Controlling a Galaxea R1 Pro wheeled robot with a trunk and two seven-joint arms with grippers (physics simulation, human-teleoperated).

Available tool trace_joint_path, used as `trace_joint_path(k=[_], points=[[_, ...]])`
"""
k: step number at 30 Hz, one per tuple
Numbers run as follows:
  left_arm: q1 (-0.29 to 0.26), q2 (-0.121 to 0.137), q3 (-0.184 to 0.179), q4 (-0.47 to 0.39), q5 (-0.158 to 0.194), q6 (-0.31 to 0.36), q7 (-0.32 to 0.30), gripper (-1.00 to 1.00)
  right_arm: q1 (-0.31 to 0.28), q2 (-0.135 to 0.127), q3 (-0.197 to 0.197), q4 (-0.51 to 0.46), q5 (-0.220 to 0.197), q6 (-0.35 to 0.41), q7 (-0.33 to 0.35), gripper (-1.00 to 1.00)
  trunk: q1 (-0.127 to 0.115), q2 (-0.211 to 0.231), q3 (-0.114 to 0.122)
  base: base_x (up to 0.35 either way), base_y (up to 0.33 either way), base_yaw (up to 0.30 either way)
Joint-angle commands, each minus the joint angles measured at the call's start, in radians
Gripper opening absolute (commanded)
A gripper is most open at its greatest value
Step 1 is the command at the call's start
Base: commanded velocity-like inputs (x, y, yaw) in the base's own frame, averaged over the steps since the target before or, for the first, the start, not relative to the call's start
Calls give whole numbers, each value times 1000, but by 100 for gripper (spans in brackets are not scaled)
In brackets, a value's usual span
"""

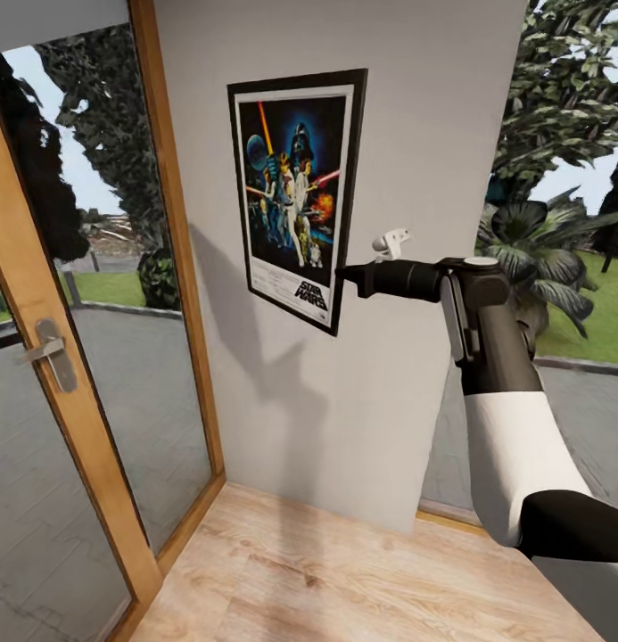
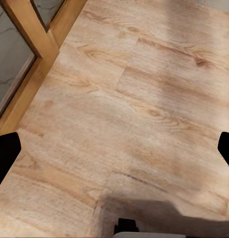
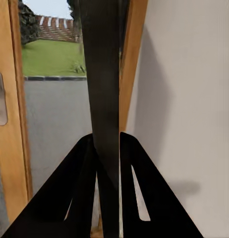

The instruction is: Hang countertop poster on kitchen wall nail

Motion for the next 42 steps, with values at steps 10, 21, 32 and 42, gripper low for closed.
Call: trace_joint_path(k=[10, 21, 32, 42], points=[[1, 0, 5, -1, 4, -2, -7, 100, 2, -4, -1, 167, -26, -2, 71, -100, 1, 0, 0, 99, -26, 0], [1, 0, 5, -1, 4, -1, -7, 100, -2, -9, -2, 242, -27, -3, 99, -100, 1, 0, 0, 63, -33, 0], [1, 0, 6, -2, 4, -1, -7, 100, -21, -8, -3, 244, -28, -1, 102, -100, 1, 0, 0, 92, -51, 0], [0, 0, 10, -2, 4, -2, -7, 100, -35, -7, -3, 246, -27, 2, 160, -100, 1, 0, 0, 58, -25, 0]])
